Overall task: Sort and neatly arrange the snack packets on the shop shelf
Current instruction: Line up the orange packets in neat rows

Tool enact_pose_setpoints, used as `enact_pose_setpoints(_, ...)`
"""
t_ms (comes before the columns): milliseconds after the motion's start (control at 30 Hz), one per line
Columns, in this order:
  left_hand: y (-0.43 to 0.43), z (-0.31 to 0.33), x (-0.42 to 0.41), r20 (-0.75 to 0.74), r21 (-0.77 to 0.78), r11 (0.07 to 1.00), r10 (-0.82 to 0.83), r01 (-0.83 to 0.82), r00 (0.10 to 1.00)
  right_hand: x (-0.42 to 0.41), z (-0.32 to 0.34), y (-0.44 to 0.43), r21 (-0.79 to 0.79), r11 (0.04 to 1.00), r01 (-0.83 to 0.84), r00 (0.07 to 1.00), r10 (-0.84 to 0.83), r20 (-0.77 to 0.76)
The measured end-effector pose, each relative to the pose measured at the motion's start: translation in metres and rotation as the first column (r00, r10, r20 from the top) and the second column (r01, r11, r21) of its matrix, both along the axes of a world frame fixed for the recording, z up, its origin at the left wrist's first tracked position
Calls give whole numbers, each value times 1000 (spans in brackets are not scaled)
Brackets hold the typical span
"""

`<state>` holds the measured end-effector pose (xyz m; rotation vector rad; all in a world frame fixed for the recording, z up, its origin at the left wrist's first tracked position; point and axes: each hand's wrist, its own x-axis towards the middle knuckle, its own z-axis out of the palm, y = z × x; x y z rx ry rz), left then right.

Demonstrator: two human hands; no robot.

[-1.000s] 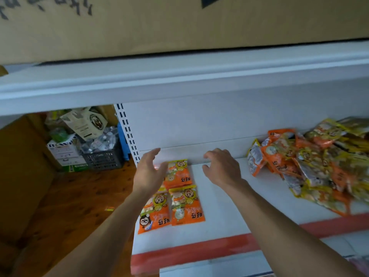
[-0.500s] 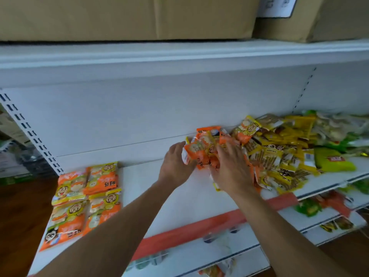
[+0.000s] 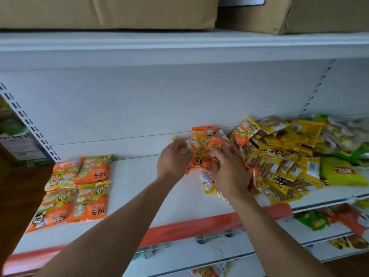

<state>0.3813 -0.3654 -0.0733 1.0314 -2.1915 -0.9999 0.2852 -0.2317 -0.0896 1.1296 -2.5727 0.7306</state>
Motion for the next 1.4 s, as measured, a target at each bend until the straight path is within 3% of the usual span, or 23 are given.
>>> enact_pose_setpoints(67,0,1,6,-122,198,980,52,-26,991,4,6,0,-154,988,-7,1000,2,-31)
enact_pose_setpoints(167,-4,1,21,-296,476,879,175,-14,939,14,18,-2,-338,941,-32,999,25,-24)
enact_pose_setpoints(300,-17,1,52,-422,627,778,305,32,854,45,33,-16,-504,856,-118,993,107,-50)
enact_pose_setpoints(367,-25,3,70,-477,677,734,372,63,796,64,32,-29,-542,833,-109,988,149,30)
enact_pose_setpoints(467,-36,7,98,-486,693,715,369,92,792,87,25,-52,-580,812,-58,897,298,327)
enact_pose_setpoints(533,-39,9,117,-468,707,698,339,116,816,101,19,-67,-590,807,-33,828,353,436)
enact_pose_setpoints(667,-48,9,157,-440,694,713,305,104,845,145,7,-96,-646,748,-151,749,514,419)
enact_pose_setpoints(767,-59,6,190,-420,655,756,379,-14,824,181,0,-117,-674,674,-303,685,646,337)
enact_pose_setpoints(900,-79,0,236,-339,543,816,430,-199,837,219,-4,-133,-693,669,-270,553,697,457)
enact_pose_setpoints(1000,-95,-8,271,-280,451,837,461,-308,842,231,-11,-138,-658,709,-254,619,642,453)
enact_pose_setpoints(1167,-115,-29,311,-164,426,807,514,-409,842,249,-30,-143,-436,774,-458,787,581,205)
enact_pose_setpoints(1300,-126,-47,320,-32,418,818,448,-395,894,262,-48,-147,-236,817,-527,810,567,153)
enact_pose_setpoints(1400,-136,-58,319,72,289,872,392,-395,917,268,-57,-146,-76,829,-554,816,559,147)
